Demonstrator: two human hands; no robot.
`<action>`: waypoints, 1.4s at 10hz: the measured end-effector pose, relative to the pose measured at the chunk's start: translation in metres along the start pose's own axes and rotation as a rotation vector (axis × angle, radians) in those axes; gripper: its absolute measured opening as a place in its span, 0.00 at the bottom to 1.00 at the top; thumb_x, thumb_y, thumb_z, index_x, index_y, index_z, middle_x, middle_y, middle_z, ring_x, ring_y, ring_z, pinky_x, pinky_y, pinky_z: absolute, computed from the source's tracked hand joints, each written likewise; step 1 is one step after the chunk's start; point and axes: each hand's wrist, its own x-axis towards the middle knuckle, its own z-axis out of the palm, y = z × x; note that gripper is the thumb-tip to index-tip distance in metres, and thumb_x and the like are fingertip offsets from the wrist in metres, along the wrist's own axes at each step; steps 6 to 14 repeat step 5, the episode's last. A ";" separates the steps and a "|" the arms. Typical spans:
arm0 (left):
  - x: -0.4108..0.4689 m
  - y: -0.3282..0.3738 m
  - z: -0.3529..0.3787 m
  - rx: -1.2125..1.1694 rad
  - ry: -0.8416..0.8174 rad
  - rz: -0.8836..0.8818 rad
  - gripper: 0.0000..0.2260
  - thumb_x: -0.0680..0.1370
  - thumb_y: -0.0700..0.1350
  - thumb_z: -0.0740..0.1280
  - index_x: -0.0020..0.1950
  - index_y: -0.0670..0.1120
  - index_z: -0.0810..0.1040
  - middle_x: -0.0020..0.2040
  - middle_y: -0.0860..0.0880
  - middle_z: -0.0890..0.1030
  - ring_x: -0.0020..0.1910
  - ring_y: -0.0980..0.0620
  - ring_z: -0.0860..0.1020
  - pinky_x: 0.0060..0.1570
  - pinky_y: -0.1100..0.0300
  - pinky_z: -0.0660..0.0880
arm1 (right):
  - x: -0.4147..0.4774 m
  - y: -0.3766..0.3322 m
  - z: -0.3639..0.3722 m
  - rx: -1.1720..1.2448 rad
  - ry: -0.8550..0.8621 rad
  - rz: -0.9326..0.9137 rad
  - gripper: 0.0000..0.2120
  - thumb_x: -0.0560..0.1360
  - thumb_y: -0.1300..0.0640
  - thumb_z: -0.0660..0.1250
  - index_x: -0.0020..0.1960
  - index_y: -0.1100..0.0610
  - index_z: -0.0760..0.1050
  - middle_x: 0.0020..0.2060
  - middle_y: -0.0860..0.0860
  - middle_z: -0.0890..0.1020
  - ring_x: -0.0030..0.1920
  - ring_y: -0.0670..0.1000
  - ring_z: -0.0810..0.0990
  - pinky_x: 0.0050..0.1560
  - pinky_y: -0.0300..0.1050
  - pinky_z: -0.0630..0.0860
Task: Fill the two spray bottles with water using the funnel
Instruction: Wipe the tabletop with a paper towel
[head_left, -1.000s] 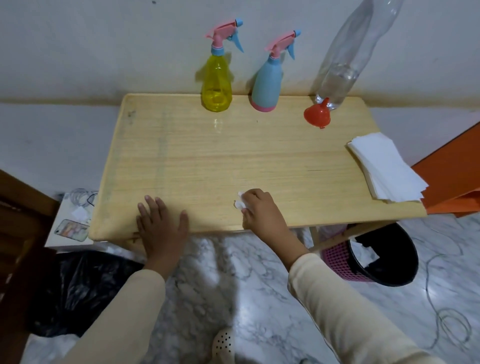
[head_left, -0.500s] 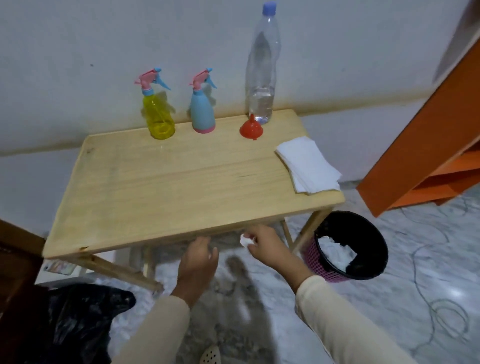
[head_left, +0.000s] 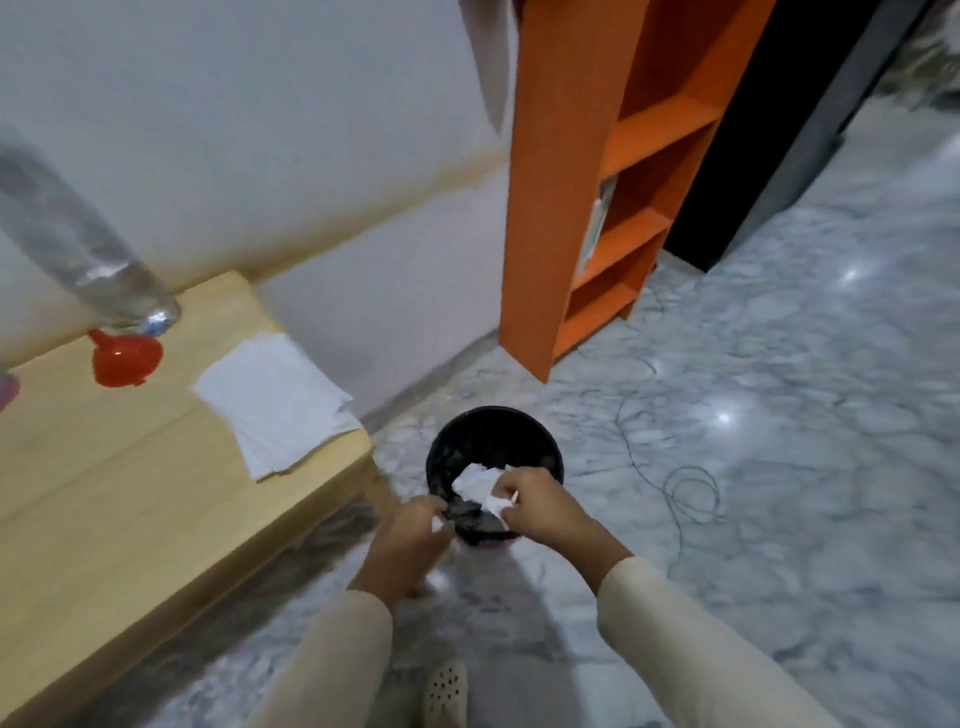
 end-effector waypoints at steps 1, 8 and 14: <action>0.056 0.034 0.006 0.111 -0.004 0.103 0.06 0.78 0.47 0.61 0.44 0.45 0.70 0.42 0.50 0.71 0.41 0.51 0.71 0.39 0.63 0.64 | 0.035 0.027 -0.028 0.018 0.037 0.049 0.08 0.69 0.63 0.61 0.32 0.54 0.67 0.36 0.55 0.72 0.37 0.55 0.72 0.40 0.46 0.68; 0.227 0.061 -0.006 0.233 -0.140 0.145 0.07 0.81 0.44 0.58 0.52 0.42 0.73 0.52 0.42 0.76 0.47 0.47 0.75 0.45 0.57 0.71 | 0.181 0.078 -0.056 0.080 0.093 0.205 0.16 0.71 0.65 0.63 0.31 0.52 0.61 0.31 0.49 0.63 0.31 0.50 0.65 0.31 0.43 0.63; 0.227 0.061 -0.006 0.233 -0.140 0.145 0.07 0.81 0.44 0.58 0.52 0.42 0.73 0.52 0.42 0.76 0.47 0.47 0.75 0.45 0.57 0.71 | 0.181 0.078 -0.056 0.080 0.093 0.205 0.16 0.71 0.65 0.63 0.31 0.52 0.61 0.31 0.49 0.63 0.31 0.50 0.65 0.31 0.43 0.63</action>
